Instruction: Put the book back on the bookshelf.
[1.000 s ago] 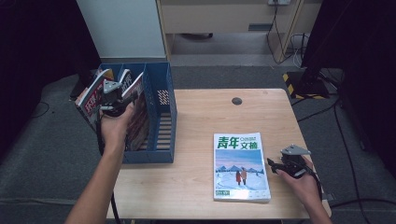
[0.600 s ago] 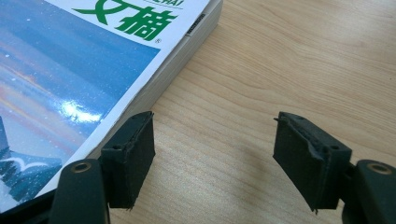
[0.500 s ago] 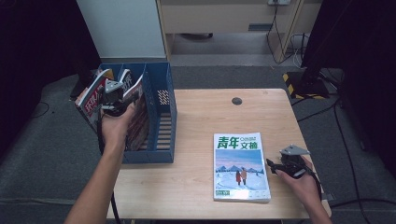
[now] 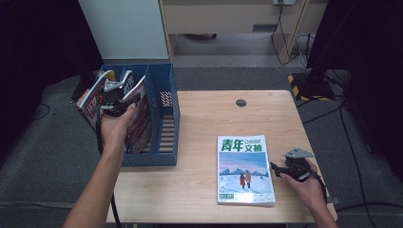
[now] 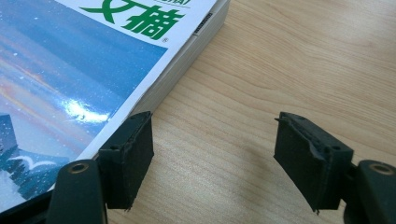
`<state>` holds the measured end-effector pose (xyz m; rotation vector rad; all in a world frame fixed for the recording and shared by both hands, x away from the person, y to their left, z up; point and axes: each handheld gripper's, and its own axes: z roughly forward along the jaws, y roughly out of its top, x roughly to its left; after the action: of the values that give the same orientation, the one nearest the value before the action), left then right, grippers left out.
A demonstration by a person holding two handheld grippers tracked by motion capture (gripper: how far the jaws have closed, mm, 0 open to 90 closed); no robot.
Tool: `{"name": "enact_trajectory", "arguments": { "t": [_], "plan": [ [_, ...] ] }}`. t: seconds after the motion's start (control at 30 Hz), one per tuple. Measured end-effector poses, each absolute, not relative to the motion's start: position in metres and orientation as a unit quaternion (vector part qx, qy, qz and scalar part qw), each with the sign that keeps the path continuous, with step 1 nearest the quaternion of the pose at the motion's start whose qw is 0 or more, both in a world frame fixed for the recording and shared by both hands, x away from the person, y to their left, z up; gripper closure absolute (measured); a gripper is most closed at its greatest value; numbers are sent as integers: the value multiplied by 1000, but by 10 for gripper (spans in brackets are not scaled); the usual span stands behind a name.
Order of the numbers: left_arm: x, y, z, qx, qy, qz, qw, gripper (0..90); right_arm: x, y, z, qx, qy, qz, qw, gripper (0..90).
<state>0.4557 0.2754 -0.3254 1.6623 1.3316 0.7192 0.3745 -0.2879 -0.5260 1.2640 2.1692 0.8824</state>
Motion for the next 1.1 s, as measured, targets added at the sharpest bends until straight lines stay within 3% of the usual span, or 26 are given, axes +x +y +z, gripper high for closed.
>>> {"name": "enact_trajectory", "arguments": {
  "t": [0.13,0.33,0.8,1.1],
  "plan": [
    [457,275,-325,667,535,288,432,752,374,-287,-526,462,791,323,236,281],
    [456,275,-324,668,533,303,421,831,374,-288,-526,462,791,324,237,281],
    [451,283,-327,619,551,309,467,835,375,-287,-526,462,791,324,236,282],
    [457,275,-332,616,545,324,467,835,375,-288,-526,461,792,324,237,282]
  ]
}}
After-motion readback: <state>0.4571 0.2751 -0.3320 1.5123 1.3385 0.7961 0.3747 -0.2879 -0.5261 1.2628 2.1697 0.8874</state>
